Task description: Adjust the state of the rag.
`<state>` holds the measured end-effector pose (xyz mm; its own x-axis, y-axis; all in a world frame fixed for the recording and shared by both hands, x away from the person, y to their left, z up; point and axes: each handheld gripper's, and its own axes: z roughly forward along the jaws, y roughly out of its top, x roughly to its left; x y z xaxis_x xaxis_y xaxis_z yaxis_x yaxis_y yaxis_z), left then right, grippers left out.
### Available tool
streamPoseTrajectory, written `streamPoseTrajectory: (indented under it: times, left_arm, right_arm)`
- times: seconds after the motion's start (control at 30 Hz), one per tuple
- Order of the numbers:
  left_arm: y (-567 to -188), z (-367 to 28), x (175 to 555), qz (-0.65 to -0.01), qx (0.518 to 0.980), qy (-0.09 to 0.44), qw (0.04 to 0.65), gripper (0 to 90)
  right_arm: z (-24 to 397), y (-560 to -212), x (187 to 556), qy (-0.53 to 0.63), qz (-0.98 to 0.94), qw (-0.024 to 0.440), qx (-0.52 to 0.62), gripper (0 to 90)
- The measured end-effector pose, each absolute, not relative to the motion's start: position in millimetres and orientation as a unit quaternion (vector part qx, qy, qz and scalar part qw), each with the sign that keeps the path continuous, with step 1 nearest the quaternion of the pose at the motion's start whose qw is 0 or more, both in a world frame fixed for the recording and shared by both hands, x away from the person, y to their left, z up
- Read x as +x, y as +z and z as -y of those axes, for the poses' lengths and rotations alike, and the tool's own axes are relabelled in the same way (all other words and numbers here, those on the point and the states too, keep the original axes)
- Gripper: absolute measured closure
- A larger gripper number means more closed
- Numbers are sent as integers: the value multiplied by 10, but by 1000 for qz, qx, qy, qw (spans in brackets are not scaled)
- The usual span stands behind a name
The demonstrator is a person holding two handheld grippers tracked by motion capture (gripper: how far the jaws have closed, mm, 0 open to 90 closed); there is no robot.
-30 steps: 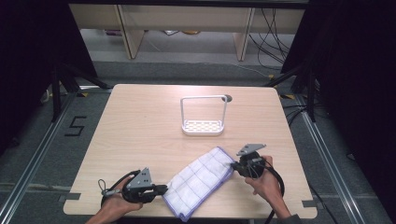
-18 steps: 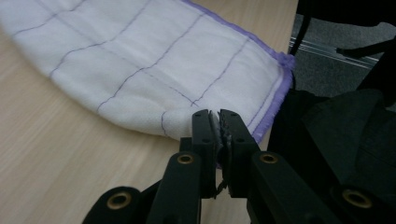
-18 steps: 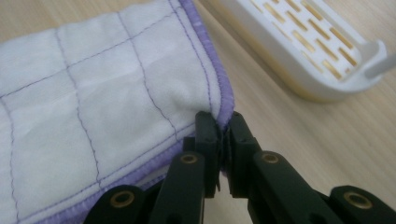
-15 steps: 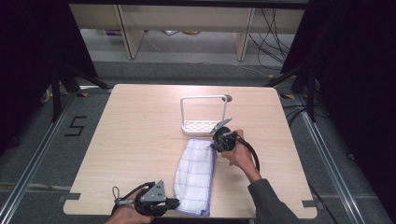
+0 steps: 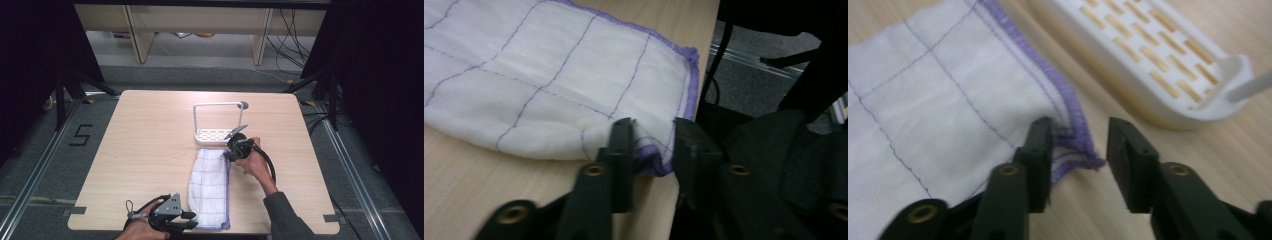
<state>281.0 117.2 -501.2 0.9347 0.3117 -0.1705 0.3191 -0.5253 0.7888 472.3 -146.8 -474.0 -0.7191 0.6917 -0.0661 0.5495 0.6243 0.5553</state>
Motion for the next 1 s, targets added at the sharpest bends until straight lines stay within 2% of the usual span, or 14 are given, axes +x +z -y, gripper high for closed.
streamPoseTrajectory:
  times: [0.07, 0.2, 0.23, 0.3, 0.33, 0.43, 0.57, 0.67, 0.7, 0.8, 1.0]
  left_arm:
    - [-4932, -1212, 2854, -186, 867, -1, 463, 526]
    - [-4828, -1257, 2987, -213, 848, 20, 484, 457]
    - [-4801, -1278, 3041, -216, 847, 24, 485, 445]
    - [-4764, -1304, 3149, -236, 836, 36, 493, 430]
    - [-4747, -1324, 3221, -241, 835, 46, 492, 427]
    - [-4742, -1388, 3449, -265, 831, 88, 482, 411]
    - [-4822, -1460, 3727, -308, 821, 106, 470, 398]
    - [-4902, -1487, 3901, -328, 819, 123, 455, 395]
    - [-4928, -1489, 3952, -335, 817, 120, 454, 390]
    - [-4957, -1497, 4075, -341, 821, 131, 438, 381]
    - [-4969, -1471, 4157, -350, 817, 138, 436, 372]
  right_arm:
    - [1528, -4689, 4687, 276, -876, 139, 371, 555]
    - [1620, -4605, 4629, 307, -853, 152, 392, 501]
    - [1633, -4572, 4606, 316, -847, 142, 404, 487]
    - [1671, -4514, 4577, 327, -840, 145, 407, 461]
    - [1684, -4526, 4579, 350, -831, 163, 401, 456]
    - [1722, -4483, 4548, 345, -831, 154, 407, 444]
    - [1725, -4498, 4537, 353, -822, 157, 418, 450]
    - [1708, -4494, 4523, 342, -831, 155, 410, 495]
    - [1689, -4518, 4524, 345, -833, 164, 400, 520]
    - [1610, -4552, 4501, 329, -846, 151, 392, 619]
    - [1488, -4705, 4537, 297, -867, 147, 373, 735]
